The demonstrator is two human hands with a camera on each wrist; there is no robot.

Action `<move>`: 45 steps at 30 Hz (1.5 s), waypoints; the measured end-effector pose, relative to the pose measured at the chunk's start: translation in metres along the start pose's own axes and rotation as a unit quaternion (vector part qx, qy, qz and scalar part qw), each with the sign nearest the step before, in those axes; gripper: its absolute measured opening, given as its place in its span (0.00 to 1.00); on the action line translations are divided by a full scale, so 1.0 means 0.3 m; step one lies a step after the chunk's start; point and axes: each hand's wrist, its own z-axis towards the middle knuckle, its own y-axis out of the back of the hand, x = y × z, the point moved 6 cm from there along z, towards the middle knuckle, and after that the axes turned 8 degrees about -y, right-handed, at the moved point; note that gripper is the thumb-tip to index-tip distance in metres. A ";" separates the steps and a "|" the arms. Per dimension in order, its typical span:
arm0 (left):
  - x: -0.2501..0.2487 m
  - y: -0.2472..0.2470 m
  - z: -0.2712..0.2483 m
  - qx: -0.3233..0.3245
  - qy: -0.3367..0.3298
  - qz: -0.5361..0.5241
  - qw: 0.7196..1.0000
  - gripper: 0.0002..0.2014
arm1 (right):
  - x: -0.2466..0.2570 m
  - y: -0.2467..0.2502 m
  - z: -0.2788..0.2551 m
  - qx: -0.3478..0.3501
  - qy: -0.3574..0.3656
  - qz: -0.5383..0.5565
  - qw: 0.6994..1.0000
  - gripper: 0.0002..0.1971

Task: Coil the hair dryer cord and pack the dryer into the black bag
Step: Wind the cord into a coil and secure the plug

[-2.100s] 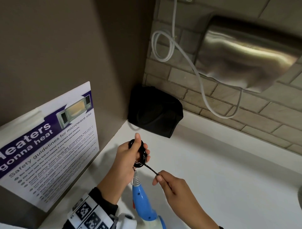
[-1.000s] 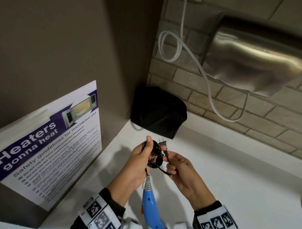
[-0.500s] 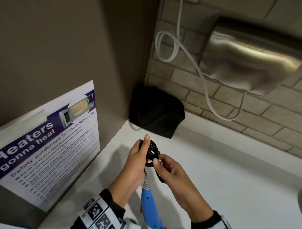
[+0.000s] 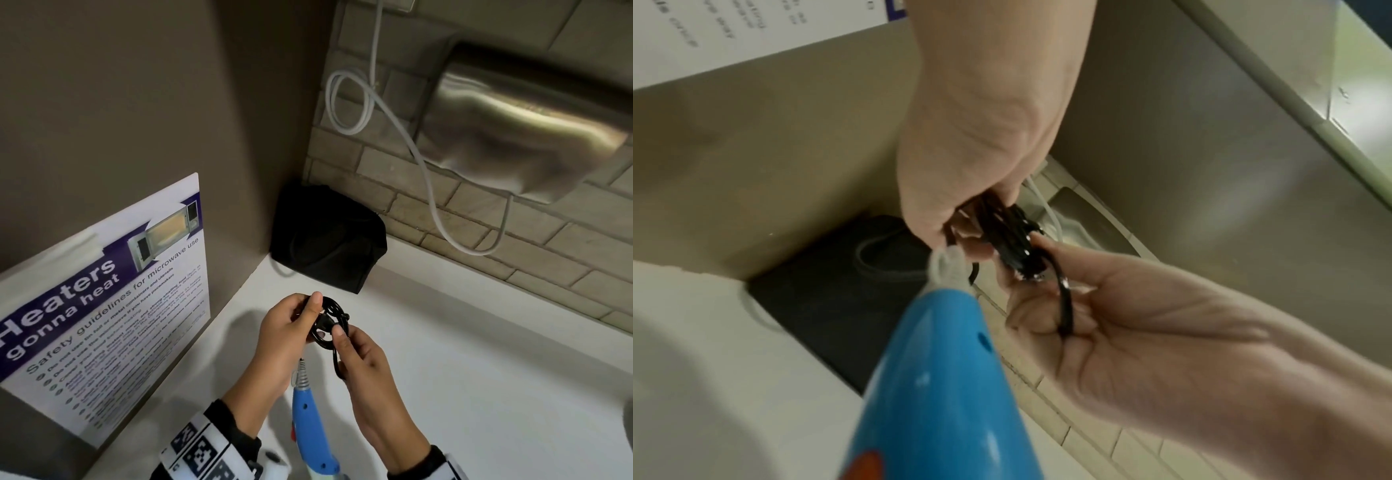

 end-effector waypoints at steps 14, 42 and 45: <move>-0.010 0.034 0.006 -0.013 -0.052 0.083 0.995 0.08 | 0.025 -0.002 0.004 -0.009 0.039 -0.067 0.997 0.08; -0.017 -0.007 0.003 0.107 0.000 -0.012 0.994 0.08 | 0.028 0.033 0.045 -0.012 -0.054 0.194 0.979 0.08; -0.018 -0.004 -0.001 0.112 0.009 -0.030 0.993 0.08 | 0.039 0.043 0.049 -0.002 -0.042 0.180 0.983 0.09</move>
